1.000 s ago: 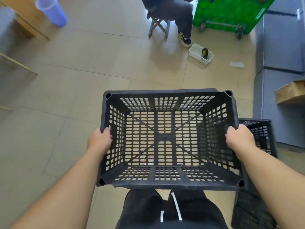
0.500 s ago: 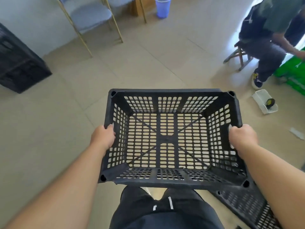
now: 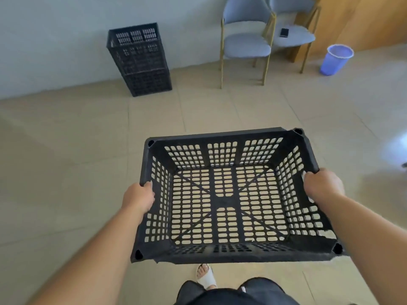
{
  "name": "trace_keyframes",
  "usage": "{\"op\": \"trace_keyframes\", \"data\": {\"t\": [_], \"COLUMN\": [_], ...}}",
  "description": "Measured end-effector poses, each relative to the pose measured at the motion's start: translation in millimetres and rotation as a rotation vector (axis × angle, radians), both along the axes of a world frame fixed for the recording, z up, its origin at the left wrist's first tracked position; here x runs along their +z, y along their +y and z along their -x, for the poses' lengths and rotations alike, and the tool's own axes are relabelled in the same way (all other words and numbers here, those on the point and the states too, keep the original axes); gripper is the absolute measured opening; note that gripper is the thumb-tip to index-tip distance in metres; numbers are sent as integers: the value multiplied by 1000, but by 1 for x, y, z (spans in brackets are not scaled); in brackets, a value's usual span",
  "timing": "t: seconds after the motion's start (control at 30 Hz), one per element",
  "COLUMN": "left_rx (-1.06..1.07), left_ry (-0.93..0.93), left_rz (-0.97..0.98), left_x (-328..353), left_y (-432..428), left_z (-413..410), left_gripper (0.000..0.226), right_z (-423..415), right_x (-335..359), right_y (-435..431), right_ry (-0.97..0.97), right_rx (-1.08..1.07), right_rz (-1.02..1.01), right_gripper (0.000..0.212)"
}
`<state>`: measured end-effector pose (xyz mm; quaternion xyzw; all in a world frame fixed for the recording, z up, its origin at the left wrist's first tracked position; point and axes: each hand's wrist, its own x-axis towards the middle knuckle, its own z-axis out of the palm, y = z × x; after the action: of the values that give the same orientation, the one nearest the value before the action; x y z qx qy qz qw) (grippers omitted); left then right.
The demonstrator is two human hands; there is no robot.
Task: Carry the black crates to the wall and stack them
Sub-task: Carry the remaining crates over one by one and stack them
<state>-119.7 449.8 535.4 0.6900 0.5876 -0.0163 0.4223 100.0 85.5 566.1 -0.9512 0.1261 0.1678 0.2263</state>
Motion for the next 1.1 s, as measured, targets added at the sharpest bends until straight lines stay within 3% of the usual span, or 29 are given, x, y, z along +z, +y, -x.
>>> {"op": "trace_keyframes", "data": {"t": [0.33,0.73,1.1], "left_rx": [136,284,385], "left_ry": [-14,-10,-168], "left_rz": [-29,46,19], "left_x": [18,38,56], "left_y": [143,319,523], "left_z": [-6,-127,-232], "left_gripper": [38,39,43], "right_z": [-50,-222,-352], "right_x": [16,15,48], "right_y": [170,382,613], "right_ry": [-33,49,-5], "right_rx": [145,267,382], "right_rz": [-37,-113,-145], "right_gripper": [29,29,25]}}
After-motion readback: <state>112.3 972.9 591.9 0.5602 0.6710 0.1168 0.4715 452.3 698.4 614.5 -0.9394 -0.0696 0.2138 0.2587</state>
